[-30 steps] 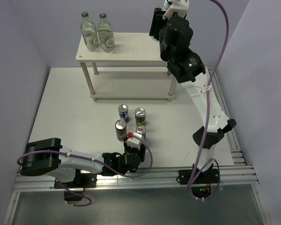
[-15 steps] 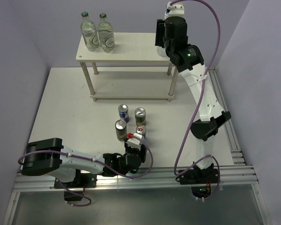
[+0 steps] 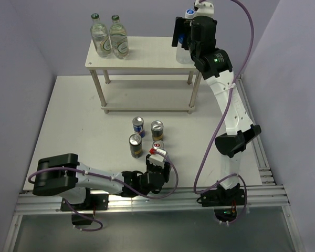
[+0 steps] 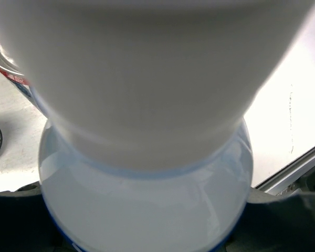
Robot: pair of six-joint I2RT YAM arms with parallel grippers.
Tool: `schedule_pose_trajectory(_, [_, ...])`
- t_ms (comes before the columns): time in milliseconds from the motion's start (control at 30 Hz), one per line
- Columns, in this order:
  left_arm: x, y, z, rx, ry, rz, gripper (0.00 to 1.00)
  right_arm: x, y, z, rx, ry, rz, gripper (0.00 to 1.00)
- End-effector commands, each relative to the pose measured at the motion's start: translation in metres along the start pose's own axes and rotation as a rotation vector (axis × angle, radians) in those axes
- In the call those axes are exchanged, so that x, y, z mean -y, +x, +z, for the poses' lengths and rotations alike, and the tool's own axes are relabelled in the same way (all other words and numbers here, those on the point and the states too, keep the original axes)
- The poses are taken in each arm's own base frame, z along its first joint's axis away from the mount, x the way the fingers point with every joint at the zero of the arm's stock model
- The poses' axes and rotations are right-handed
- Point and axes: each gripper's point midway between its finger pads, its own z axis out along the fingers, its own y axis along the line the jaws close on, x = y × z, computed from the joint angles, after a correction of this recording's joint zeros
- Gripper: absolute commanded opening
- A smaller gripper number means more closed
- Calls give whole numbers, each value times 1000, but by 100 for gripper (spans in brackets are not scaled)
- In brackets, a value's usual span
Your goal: Place and organize the beverage onto the shelf
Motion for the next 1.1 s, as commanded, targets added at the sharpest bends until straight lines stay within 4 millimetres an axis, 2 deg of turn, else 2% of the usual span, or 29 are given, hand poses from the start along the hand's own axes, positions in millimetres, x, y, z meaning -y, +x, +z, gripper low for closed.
schedule_pose_trajectory(0, [20,-13,-4,-4,50,-20,0,11,-39,-21,105,16,66,100])
schedule_pose_trajectory(33, [20,-16,-5,-4,47,-16,0,16,-29,-19,87,53,59,100])
schedule_pose_trajectory(100, [24,-30,-9,1,46,-12,0,27,-39,-33,122,84,91,100])
schedule_pose_trajectory(133, [25,-34,-12,4,48,-6,0,34,-17,-28,84,124,76,100])
schedule_pose_trajectory(167, [28,-46,-14,21,47,-6,0,42,-29,-47,120,125,105,100])
schedule_pose_trajectory(200, [31,-56,-19,34,56,-12,0,44,-35,-53,159,120,128,100])
schedule_pose_trajectory(233, [28,-59,-21,26,42,16,0,45,-9,-49,118,124,109,100])
schedule_pose_trajectory(267, [32,-72,-25,42,46,7,0,50,-22,-69,159,104,133,100])
schedule_pose_trajectory(300, [35,-83,-28,53,50,2,0,52,-25,-75,184,101,146,100])
schedule_pose_trajectory(333, [31,-87,-30,48,36,38,0,55,-12,-76,164,112,138,100])
schedule_pose_trajectory(367, [38,-101,-33,66,46,30,0,57,-18,-89,185,99,147,100])
schedule_pose_trajectory(400, [37,-108,-36,69,43,40,0,58,-18,-93,192,92,148,100])
schedule_pose_trajectory(433, [38,-116,-38,78,40,53,0,59,-8,-93,177,91,140,100])
schedule_pose_trajectory(467, [41,-130,-42,93,39,49,0,58,-13,-102,196,65,148,100])
schedule_pose_trajectory(533, [45,-145,-45,113,40,57,0,56,-8,-107,197,38,137,100])
schedule_pose_trajectory(700, [44,-169,-51,156,12,65,0,48,2,-104,159,4,133,100])
schedule_pose_trajectory(733, [46,-183,-55,174,13,56,0,47,6,-106,150,-1,153,100])
schedule_pose_trajectory(767, [44,-193,-55,185,7,57,0,48,11,-107,141,3,166,100])
schedule_pose_trajectory(800, [44,-205,-60,193,24,50,0,47,32,-106,105,5,164,100])
schedule_pose_trajectory(833, [46,-224,-64,212,48,52,0,47,35,-115,109,-6,202,100])
schedule_pose_trajectory(867, [35,-242,-61,235,33,41,0,45,41,-117,120,-22,220,100])
schedule_pose_trajectory(900, [30,-254,-60,247,27,48,0,43,76,-114,64,-27,203,100])
schedule_pose_trajectory(933, [30,-279,-65,279,39,63,0,44,80,-123,71,-41,229,100])
schedule_pose_trajectory(967, [17,-299,-61,303,10,66,0,43,92,-125,57,-46,233,100])
schedule_pose_trajectory(1000, [17,-311,-56,307,8,86,0,43,118,-125,13,-44,216,100])
schedule_pose_trajectory(1033, [17,-343,-63,346,17,96,0,47,122,-134,24,-21,225,100])
schedule_pose_trajectory(1067, [6,-358,-50,353,-10,110,0,45,129,-138,31,-26,228,100])
